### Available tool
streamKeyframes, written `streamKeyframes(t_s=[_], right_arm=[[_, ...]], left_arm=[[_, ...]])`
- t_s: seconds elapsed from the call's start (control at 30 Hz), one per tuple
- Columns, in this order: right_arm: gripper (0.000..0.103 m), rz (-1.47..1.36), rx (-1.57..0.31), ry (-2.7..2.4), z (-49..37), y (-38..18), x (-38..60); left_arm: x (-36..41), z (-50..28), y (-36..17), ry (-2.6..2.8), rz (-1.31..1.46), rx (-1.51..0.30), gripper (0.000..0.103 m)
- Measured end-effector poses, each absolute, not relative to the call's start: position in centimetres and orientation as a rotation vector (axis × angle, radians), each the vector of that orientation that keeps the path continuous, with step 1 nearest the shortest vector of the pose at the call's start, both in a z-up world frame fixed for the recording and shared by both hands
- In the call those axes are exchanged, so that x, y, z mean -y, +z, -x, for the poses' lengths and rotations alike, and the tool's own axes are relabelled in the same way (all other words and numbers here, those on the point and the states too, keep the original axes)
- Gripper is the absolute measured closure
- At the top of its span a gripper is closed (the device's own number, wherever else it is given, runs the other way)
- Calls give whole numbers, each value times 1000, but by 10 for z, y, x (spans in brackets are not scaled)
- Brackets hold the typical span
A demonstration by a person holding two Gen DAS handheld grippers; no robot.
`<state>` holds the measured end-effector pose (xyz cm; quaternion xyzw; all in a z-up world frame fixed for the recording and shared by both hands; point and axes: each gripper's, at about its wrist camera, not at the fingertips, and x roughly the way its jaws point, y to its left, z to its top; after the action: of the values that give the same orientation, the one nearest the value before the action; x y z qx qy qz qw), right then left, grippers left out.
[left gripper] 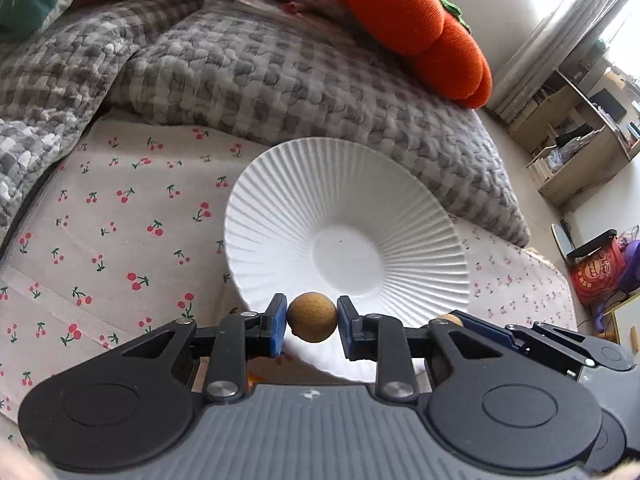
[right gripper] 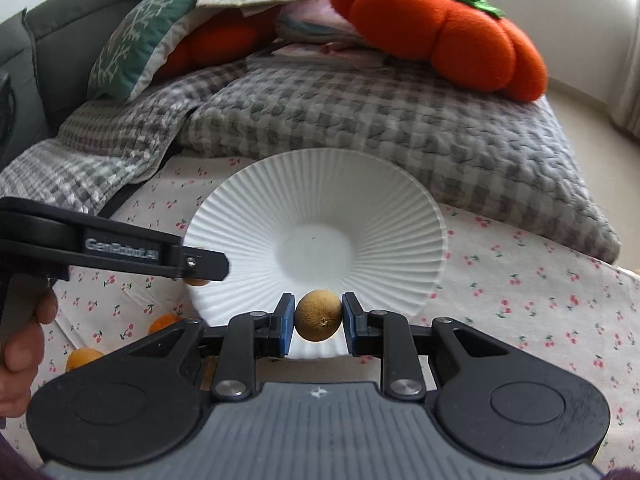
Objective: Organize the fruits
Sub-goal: 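Carry both brown fruits to the white bowl and open both grippers, then withdraw both tools from the bowl toward the remaining fruits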
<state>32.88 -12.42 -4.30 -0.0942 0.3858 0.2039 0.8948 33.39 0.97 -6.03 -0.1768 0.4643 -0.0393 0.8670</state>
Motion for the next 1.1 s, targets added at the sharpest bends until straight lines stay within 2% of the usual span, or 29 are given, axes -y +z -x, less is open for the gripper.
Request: streamKeyframes(t_s=[0.2, 0.4, 0.47, 0.57, 0.67, 0.87, 0.97, 1.1], right_arm=[[80, 191, -806, 416, -329, -48, 117], [73, 190, -783, 398, -327, -47, 114], [71, 173, -778, 385, -325, -43, 117], [69, 145, -775, 367, -319, -36, 122], [61, 144, -763, 345, -310, -30, 123], [59, 199, -742, 342, -286, -18, 117], [43, 166, -716, 339, -276, -2, 123], [41, 132, -729, 350, -262, 7, 132]], left_arm=[[-9, -333, -61, -86, 353, -963, 77], [-3, -333, -59, -102, 294, -950, 60], [-3, -331, -55, -90, 284, -945, 43], [-6, -324, -47, -100, 286, -935, 35], [-9, -315, -37, -87, 251, -915, 22], [-19, -294, -19, -42, 188, -885, 19], [-21, -285, -9, -57, 170, -892, 19], [-22, -270, 0, -55, 169, -885, 17]])
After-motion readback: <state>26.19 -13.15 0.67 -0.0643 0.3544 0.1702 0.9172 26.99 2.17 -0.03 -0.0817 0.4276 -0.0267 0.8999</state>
